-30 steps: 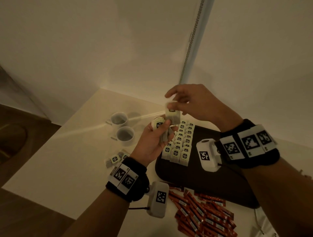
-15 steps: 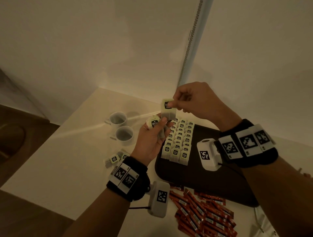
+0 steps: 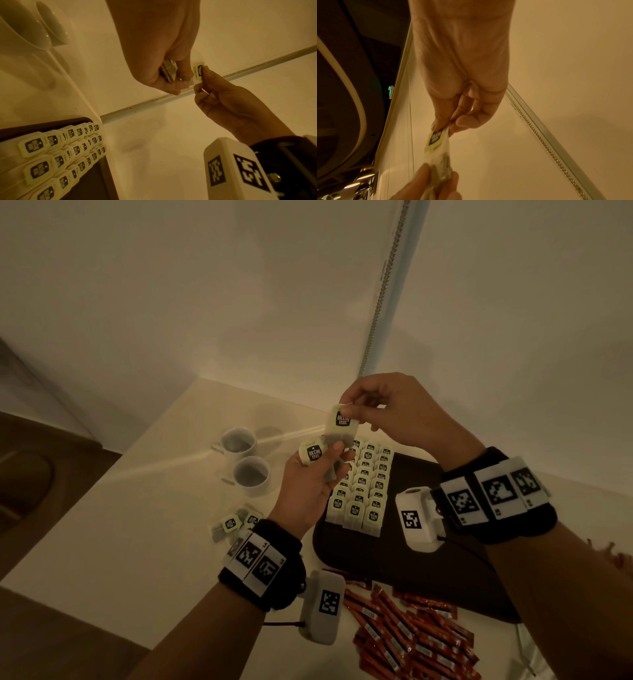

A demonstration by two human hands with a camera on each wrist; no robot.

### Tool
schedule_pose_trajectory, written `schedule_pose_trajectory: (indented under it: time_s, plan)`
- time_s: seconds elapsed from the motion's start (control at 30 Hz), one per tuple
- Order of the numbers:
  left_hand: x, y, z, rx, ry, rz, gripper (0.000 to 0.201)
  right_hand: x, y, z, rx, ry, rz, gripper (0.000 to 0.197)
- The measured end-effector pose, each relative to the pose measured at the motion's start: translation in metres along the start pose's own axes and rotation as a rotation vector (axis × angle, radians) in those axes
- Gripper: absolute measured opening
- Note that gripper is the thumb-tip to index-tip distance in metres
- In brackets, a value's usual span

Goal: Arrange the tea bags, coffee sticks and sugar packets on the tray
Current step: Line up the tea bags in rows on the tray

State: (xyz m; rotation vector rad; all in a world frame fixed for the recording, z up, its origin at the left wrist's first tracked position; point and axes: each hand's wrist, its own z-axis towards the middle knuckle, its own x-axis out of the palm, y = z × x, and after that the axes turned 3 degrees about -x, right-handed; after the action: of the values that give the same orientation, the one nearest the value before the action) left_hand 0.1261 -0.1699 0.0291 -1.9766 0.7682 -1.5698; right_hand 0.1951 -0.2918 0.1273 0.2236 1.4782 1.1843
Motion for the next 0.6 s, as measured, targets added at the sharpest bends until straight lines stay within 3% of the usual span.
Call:
schedule_pose_trajectory:
  time_s: [0.17,0.27,0.47,0.6]
  plan:
    - [-0.007,0.003,0.001,-0.031,-0.011,-0.005,0.01,0.001,-0.006,-0.001,-0.009,-0.042,0.001,0.003]
    - [-0.027,0.002,0.004,-0.068,-0.137,-0.021,0.015,0.003,-0.025,-0.005,0.035,-0.057,-0.012,0.004]
    - [-0.053,-0.012,0.01,-0.068,-0.268,0.121,0.018,0.047,-0.1,-0.033,0.236,0.255,-0.234,0.016]
    - [-0.054,-0.021,0.01,-0.087,-0.282,0.077,0.031,0.088,-0.134,-0.052,0.362,0.444,-0.197,0.02]
